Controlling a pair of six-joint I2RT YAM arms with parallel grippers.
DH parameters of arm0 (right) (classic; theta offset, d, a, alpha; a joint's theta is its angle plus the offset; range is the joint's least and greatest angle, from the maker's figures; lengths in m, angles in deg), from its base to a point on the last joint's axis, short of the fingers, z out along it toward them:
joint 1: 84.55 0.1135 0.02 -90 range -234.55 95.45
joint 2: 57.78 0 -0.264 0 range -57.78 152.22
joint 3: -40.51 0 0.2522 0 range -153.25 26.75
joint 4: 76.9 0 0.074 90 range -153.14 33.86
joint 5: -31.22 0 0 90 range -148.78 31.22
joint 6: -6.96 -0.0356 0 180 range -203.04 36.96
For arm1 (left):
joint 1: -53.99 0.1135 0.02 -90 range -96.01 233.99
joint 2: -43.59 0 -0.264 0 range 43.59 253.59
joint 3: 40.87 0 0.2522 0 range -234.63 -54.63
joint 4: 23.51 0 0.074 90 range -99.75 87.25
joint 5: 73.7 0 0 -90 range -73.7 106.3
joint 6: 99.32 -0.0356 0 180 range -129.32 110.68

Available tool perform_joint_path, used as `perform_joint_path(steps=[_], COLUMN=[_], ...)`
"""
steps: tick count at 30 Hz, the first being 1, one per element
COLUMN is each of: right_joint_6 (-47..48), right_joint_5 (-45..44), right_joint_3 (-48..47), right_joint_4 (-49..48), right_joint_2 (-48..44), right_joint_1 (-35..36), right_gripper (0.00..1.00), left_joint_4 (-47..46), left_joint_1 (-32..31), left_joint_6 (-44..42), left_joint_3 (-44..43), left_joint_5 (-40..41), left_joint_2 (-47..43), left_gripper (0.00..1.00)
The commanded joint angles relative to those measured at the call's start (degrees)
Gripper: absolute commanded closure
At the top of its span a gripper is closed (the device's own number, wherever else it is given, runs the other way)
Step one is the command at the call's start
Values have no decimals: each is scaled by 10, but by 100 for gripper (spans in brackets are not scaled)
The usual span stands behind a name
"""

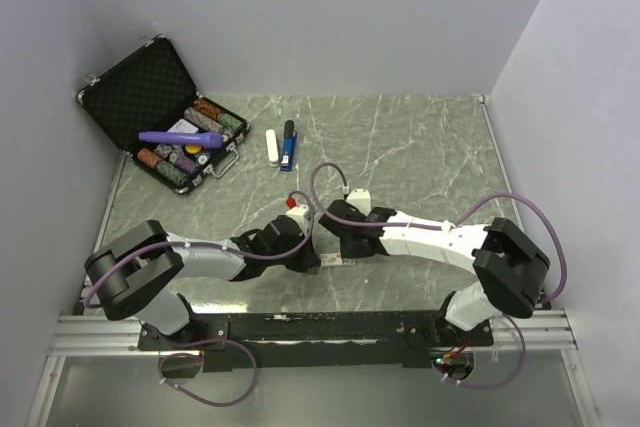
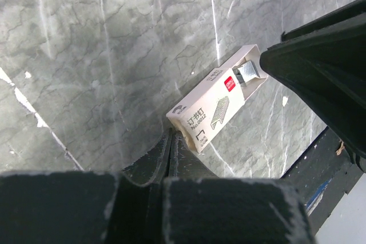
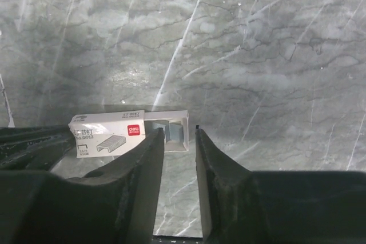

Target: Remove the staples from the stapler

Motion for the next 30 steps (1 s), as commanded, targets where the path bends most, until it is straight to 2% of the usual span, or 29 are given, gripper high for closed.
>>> perform_joint_path(steps=[1, 12, 30], right_joint_6=[-23, -34, -14], right_joint_5=[-15, -1, 72], right_joint_3=[16, 62, 61], right_joint_4=[-11, -26, -101], right_joint_2=[-7, -15, -7], right_joint_1=[-14, -31, -26], right_gripper=[68, 100, 100], left_joint_4=[17, 13, 14], left_joint_1=[-5, -7, -12], left_joint_6=[-14, -16, -14], left_joint_3=[-10, -17, -24], left_joint_5=[-7, -9, -10], left_joint_2=[15, 25, 39], left_gripper=[99, 99, 99])
